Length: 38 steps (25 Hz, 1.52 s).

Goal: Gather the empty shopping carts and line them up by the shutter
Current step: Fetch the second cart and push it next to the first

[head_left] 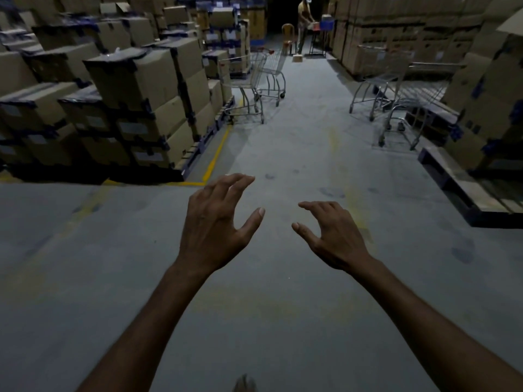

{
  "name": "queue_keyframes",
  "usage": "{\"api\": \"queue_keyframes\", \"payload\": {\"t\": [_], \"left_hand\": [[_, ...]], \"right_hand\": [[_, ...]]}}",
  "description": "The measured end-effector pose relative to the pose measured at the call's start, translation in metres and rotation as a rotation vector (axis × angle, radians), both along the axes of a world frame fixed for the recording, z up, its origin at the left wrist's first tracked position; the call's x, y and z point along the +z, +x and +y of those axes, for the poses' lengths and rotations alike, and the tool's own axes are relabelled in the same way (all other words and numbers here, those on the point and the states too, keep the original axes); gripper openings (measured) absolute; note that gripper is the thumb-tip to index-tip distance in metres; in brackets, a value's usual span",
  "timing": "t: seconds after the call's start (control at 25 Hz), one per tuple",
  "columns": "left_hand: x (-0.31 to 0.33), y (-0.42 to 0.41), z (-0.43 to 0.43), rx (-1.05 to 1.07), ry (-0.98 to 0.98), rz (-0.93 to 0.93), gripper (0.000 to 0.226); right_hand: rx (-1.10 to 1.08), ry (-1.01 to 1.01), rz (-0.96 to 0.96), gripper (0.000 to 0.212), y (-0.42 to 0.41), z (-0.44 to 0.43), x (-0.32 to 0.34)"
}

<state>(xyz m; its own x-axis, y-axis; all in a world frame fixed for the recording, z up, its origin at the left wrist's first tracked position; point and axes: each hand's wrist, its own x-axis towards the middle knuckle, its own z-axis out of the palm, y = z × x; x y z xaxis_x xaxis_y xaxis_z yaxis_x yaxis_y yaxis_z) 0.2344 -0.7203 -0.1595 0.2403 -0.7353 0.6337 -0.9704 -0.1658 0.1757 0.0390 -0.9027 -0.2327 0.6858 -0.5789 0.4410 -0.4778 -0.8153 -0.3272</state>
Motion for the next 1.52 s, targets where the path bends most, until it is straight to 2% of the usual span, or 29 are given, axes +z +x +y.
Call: {"api": "queue_keyframes", "payload": {"t": [0.16,0.28,0.48,0.72,0.88,1.08,1.32,1.52], "left_hand": [[-0.017,0.071,-0.092,0.002,0.005,-0.029,0.055],[-0.026,0.129,-0.171,-0.034,0.029,0.032,0.053],[-0.020,0.213,-0.302,-0.124,0.064,0.090,0.059],[-0.034,0.279,-0.464,-0.221,0.135,0.048,0.068],[-0.050,0.310,-0.588,-0.253,0.158,0.131,0.066],[-0.036,0.336,-0.735,-0.229,0.144,0.178,0.051],[0.005,0.384,-0.867,-0.147,0.060,0.001,0.047],[0.006,0.448,-0.966,-0.142,0.068,-0.150,0.054]], "right_hand": [[-0.014,-0.059,0.029,0.049,0.068,-0.085,-0.004],[-0.041,-0.097,0.011,0.048,0.118,-0.149,0.004],[-0.049,-0.162,0.001,0.053,0.189,-0.249,0.040],[-0.048,-0.308,0.032,0.062,0.240,-0.373,0.054],[-0.036,-0.257,-0.031,0.059,0.262,-0.488,0.046],[-0.012,-0.157,-0.056,0.052,0.293,-0.651,0.042],[0.036,-0.033,-0.057,0.050,0.367,-0.820,0.036],[0.041,-0.020,-0.012,0.051,0.450,-0.941,0.013]]}}
